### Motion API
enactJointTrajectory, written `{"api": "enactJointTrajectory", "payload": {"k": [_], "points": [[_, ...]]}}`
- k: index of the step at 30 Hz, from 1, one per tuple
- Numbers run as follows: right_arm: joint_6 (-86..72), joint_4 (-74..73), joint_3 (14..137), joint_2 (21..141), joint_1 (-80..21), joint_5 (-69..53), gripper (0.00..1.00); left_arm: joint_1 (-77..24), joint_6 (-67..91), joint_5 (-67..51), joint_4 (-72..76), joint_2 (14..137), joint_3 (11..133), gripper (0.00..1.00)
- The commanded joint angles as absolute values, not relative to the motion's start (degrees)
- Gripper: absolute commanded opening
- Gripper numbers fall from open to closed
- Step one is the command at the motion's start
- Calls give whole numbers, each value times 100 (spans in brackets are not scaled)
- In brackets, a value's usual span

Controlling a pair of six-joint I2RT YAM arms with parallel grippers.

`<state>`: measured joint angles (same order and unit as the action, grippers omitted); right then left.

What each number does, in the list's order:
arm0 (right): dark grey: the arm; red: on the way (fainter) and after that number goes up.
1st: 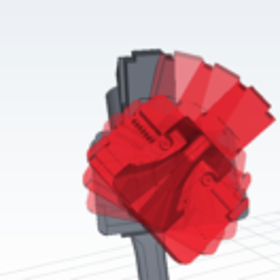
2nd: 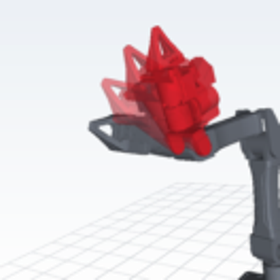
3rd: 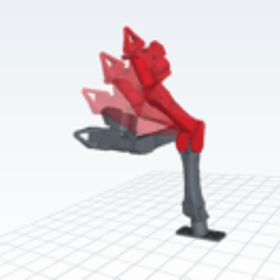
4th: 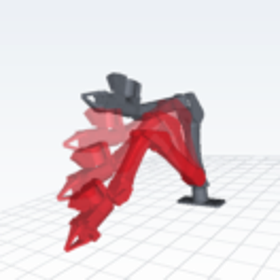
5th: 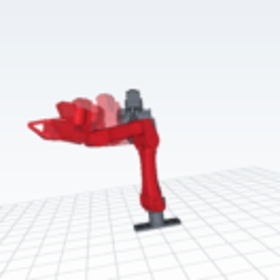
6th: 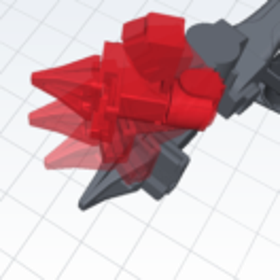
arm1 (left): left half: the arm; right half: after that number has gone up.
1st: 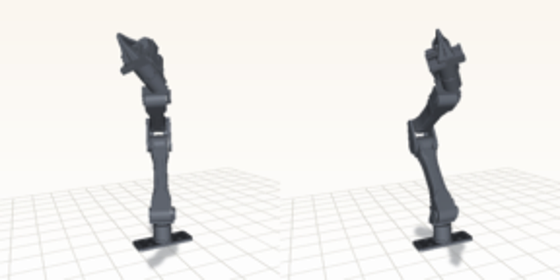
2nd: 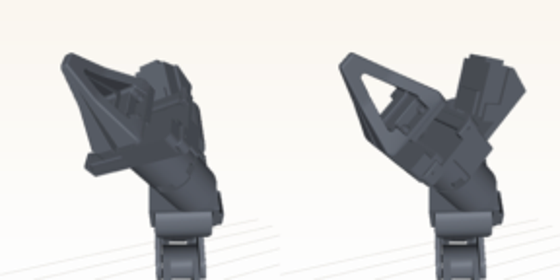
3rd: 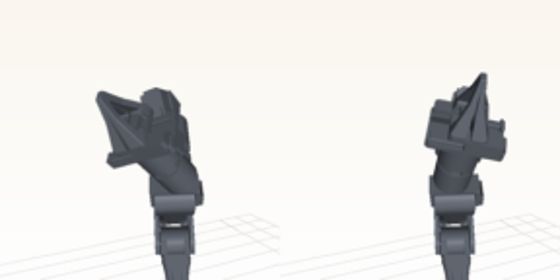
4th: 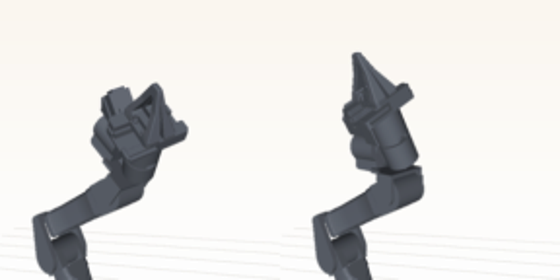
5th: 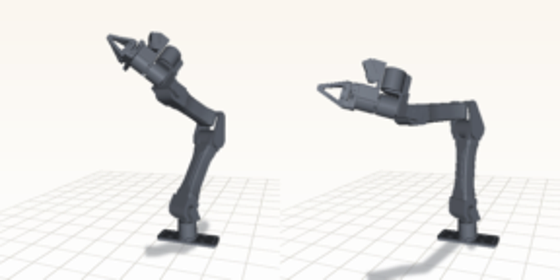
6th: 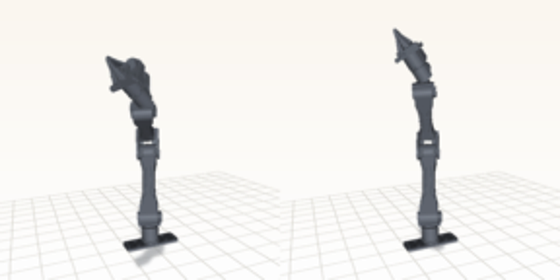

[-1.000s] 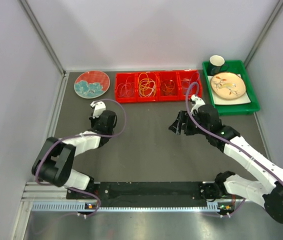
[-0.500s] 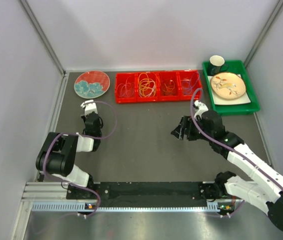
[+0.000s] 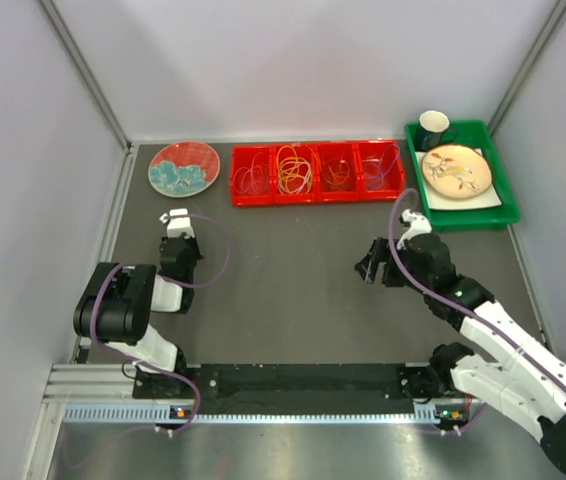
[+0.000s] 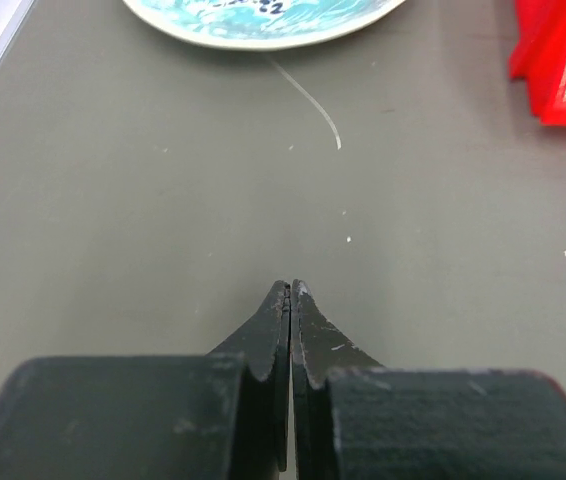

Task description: Untangle the cables

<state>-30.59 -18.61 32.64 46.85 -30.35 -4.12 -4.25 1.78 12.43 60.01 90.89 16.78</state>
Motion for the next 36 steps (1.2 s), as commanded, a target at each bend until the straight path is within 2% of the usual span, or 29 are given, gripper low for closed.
{"api": "enactJointTrajectory", "payload": {"k": [1, 3, 5, 6, 8, 14, 16, 20, 25, 30, 32, 33, 36], "points": [[-3076, -1820, 3253, 4045, -3102, 2026, 85, -413, 105, 993, 6592, 9097, 1723, 0], [-2647, -953, 2999, 3798, -3094, 2907, 90, -413, 105, 993, 6574, 9088, 1723, 0], [-1686, -154, 2489, 3535, -3085, 3529, 90, -404, 114, 984, 6557, 9097, 1740, 0], [-1313, 938, 2296, 3498, -3085, 3733, 90, -413, 114, 984, 6557, 9088, 1740, 0], [-584, 1832, 1794, 3629, -2936, 4207, 91, -413, 114, 984, 6557, 9088, 1732, 0], [-563, 3074, 1565, 4885, -1479, 4095, 94, -413, 114, 984, 6548, 9097, 1749, 0], [-440, 3697, 1285, 5377, -1328, 4017, 94, -413, 114, 984, 6539, 9105, 1749, 0], [-151, 6022, 739, 6247, -1037, 3500, 93, -413, 114, 984, 6557, 9105, 1749, 0], [-27, 7608, 448, 7555, -1011, 3280, 92, -413, 114, 984, 6548, 9106, 1740, 0], [176, 6952, 694, 7575, -599, 1339, 93, -413, 105, 984, 6539, 9114, 1758, 0], [140, 7294, 764, 7865, -448, 1222, 96, -413, 106, 984, 6539, 9114, 1749, 0], [71, 6242, 1052, 7727, -422, 1169, 96, -413, 114, 984, 6539, 9106, 1749, 0], [44, 6330, 1133, 7779, -264, 949, 99, -413, 114, 984, 6539, 9105, 1749, 0]]}}
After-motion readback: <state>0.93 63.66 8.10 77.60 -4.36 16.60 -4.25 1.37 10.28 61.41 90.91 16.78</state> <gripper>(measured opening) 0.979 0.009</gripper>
